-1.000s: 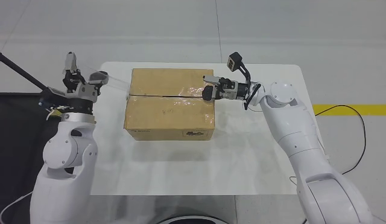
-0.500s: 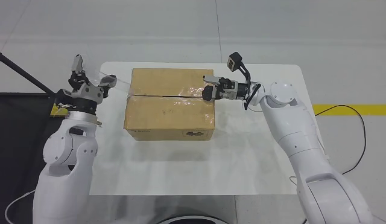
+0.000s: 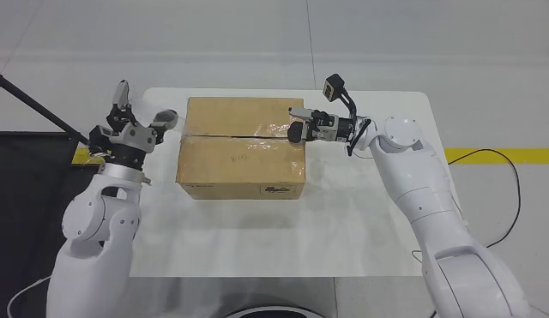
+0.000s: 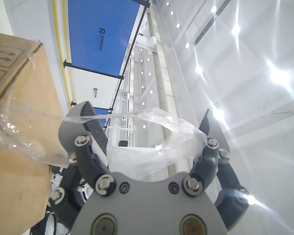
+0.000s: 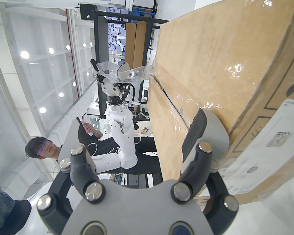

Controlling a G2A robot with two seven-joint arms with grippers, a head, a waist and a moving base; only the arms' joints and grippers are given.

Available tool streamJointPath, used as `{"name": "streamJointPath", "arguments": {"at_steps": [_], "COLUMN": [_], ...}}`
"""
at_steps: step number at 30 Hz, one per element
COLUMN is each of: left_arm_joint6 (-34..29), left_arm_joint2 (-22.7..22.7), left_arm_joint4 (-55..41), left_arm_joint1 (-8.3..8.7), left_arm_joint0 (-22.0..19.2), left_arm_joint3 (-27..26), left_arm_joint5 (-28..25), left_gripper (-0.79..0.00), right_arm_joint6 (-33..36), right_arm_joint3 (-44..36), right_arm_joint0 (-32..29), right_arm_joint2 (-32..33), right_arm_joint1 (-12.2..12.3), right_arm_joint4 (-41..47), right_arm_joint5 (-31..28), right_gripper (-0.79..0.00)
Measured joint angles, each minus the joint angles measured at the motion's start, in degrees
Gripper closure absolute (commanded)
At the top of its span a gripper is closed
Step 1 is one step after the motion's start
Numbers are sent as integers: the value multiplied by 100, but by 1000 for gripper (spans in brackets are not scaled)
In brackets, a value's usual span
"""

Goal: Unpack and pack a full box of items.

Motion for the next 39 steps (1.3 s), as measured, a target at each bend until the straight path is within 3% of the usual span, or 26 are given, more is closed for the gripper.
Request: {"name": "streamJointPath", "arguments": {"at_steps": [8, 18, 39], "left_arm_joint6": [17, 115, 400], "left_arm_joint2": [280, 650, 1382], "left_arm_joint4": [138, 318, 754], "left_arm_joint1": [-29, -75, -193], "left_arm_joint0": [-88, -220, -750], "left_arm_joint3": [-55, -191, 8], "left_arm_joint5": [89, 156, 308], "left_gripper": [-785, -785, -785], "right_arm_joint6": [-5, -385, -164], "right_arm_joint3": [-6, -729, -1125], "right_arm_joint0": [-5, -450, -834], "right_arm_joint2": [1, 351, 848], "right_arm_joint1": [0, 141, 398], "right_arm_joint4": [0, 172, 441], "right_arm_joint5": [1, -30, -132], "right_gripper": [-785, -785, -785]}}
